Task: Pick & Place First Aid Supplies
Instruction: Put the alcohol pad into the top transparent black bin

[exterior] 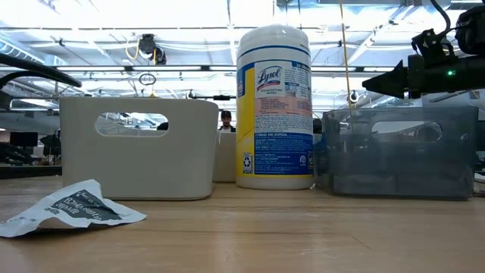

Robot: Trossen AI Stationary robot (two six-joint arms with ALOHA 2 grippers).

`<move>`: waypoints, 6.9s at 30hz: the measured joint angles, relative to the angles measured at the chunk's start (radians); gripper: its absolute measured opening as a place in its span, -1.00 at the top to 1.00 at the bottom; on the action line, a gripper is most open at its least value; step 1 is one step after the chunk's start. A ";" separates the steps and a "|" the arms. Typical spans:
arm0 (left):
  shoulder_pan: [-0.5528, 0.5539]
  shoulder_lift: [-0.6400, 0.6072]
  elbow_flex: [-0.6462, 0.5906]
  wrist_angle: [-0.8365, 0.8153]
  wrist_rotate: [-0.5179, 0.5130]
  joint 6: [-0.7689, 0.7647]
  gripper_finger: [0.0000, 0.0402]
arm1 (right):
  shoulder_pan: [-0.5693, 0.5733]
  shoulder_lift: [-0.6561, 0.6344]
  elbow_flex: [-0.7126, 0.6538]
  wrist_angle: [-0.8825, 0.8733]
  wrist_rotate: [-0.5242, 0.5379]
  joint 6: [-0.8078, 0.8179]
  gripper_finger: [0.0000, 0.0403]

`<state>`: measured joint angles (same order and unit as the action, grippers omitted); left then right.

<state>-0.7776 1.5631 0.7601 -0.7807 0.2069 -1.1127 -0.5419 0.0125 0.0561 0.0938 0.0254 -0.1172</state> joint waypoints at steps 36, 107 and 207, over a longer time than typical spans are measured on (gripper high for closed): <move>0.253 -0.382 0.213 -0.444 0.003 0.182 1.00 | 0.000 0.000 0.000 0.000 0.000 0.000 -0.31; 1.419 0.811 1.460 -0.498 -0.058 0.797 0.99 | 0.000 0.000 0.000 0.000 0.000 0.000 -0.31; -0.169 0.088 0.231 -0.062 0.004 -0.253 -0.16 | 0.000 0.000 0.000 0.000 0.000 0.000 -0.31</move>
<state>-0.9468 1.6510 0.9912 -0.8427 0.2104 -1.3655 -0.5422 0.0128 0.0563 0.0940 0.0250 -0.1169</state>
